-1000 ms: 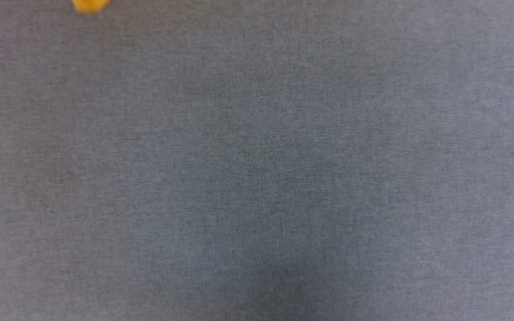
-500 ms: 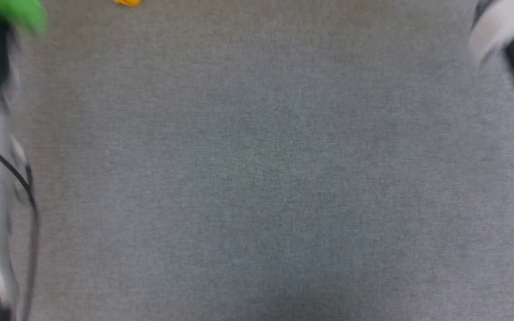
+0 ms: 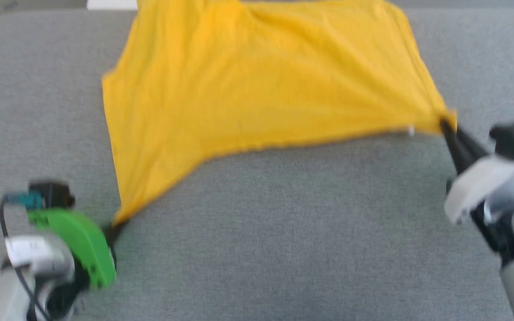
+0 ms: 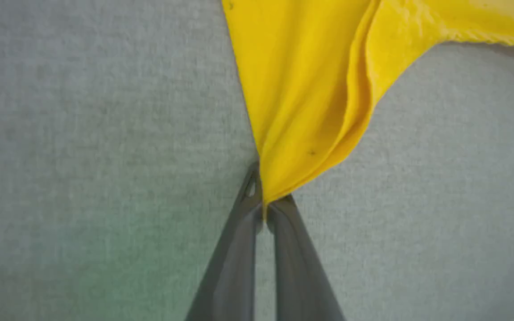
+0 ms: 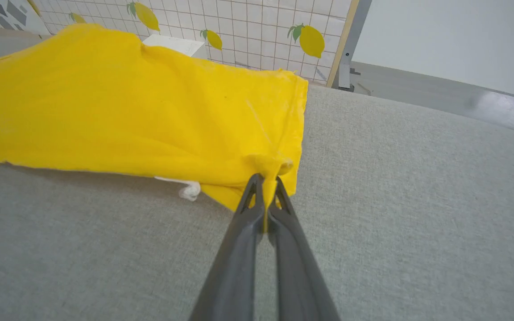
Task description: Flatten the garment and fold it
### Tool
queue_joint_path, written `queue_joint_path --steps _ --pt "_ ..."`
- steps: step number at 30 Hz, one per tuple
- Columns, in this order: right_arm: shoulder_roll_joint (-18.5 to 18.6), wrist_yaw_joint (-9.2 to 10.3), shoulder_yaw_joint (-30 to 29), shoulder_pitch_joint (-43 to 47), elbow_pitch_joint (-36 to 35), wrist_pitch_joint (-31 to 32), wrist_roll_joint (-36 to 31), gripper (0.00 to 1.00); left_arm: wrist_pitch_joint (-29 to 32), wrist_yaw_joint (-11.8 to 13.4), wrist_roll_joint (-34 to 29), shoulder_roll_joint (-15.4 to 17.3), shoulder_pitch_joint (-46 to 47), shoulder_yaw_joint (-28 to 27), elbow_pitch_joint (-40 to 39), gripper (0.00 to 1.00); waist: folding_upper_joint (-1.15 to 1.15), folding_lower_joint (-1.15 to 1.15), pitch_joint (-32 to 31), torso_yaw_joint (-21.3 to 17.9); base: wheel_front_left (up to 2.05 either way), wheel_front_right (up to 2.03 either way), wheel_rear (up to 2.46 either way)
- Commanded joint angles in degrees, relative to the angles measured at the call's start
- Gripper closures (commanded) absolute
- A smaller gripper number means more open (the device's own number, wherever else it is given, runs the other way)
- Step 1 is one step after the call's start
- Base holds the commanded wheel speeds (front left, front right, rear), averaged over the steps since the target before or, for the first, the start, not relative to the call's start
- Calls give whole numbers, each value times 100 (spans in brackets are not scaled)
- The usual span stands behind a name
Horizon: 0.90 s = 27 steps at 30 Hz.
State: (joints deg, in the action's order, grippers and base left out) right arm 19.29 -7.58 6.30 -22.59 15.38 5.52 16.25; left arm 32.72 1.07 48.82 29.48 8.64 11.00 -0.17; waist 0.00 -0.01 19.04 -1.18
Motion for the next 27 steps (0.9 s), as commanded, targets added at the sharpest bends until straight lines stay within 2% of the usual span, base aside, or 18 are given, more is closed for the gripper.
queue_joint_path --steps 1,5,9,16,22,27 --pt "-6 9 -27 216 -36 -10 -51 100 77 87 65 65 -287 -18 -112 100 0 1 -397 89 0 0 0" --pt "-14 9 -192 846 -127 15 -68 100 314 360 119 181 -1005 -12 -508 100 0 1 -596 156 0 0 0" --pt "-72 9 -383 1527 -294 174 80 100 465 590 222 152 -1597 27 -811 100 0 1 -728 208 0 0 0" --pt "-330 9 -797 2556 -759 671 140 100 355 722 222 -9 -2206 166 -976 100 0 1 -841 231 0 0 0" --pt "-638 9 -1021 3091 -1059 489 52 100 -328 591 -152 -208 -2359 305 -946 100 0 1 -899 196 0 0 0" --pt "-777 9 -861 3142 -1132 -492 -223 100 -1860 488 -1072 -435 -2017 284 -799 100 0 1 -911 153 0 0 0"
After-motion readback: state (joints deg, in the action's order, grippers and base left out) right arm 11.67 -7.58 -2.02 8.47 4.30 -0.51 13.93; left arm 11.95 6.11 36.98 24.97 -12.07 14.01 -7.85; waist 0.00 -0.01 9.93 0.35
